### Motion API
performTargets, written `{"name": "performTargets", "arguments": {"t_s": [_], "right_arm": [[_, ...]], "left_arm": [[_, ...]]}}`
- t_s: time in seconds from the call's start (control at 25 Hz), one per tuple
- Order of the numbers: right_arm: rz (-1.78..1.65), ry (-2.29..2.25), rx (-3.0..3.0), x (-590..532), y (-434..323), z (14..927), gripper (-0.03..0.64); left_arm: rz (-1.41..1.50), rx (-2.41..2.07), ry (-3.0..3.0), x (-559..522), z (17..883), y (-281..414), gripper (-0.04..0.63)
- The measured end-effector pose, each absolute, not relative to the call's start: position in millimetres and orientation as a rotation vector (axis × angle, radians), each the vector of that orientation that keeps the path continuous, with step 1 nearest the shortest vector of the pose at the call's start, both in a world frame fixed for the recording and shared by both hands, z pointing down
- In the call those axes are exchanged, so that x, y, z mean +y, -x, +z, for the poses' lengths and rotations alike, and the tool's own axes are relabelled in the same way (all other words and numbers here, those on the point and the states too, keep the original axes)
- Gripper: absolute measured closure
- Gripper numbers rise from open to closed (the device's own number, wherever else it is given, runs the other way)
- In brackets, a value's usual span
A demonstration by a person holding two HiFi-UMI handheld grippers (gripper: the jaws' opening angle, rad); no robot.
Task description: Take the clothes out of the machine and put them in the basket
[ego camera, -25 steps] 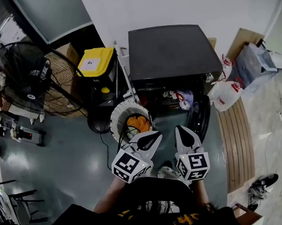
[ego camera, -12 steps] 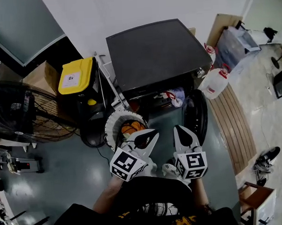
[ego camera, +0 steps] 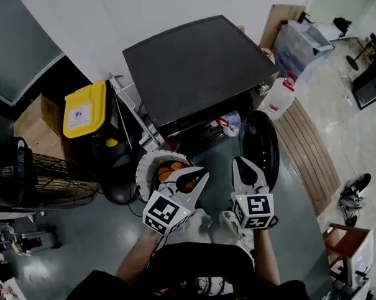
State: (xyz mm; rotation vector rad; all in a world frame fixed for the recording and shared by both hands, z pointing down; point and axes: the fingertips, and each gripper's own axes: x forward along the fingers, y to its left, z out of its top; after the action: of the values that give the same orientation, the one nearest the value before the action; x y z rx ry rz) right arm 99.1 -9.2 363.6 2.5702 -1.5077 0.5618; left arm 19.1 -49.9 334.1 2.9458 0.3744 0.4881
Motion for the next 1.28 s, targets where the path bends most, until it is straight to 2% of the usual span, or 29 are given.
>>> {"name": "performTargets", "arguments": {"t_s": [0.44, 0.72, 1.28], "right_arm": [[0.637, -2.567, -1.397, -29, -149, 453, 0.551], [0.798, -2.598, -1.370, -36, -192, 538, 0.526], [0.860, -2.419, -1.370, -88, -275, 693, 0.469]], "left_arm": [[0.465, 0.467, -2.951, -72, 395, -53, 0.594], [0.564, 0.497, -2.982, -75, 452, -86, 0.572], [0.757, 0.441, -2.857, -85, 573, -120, 0.571]]}}
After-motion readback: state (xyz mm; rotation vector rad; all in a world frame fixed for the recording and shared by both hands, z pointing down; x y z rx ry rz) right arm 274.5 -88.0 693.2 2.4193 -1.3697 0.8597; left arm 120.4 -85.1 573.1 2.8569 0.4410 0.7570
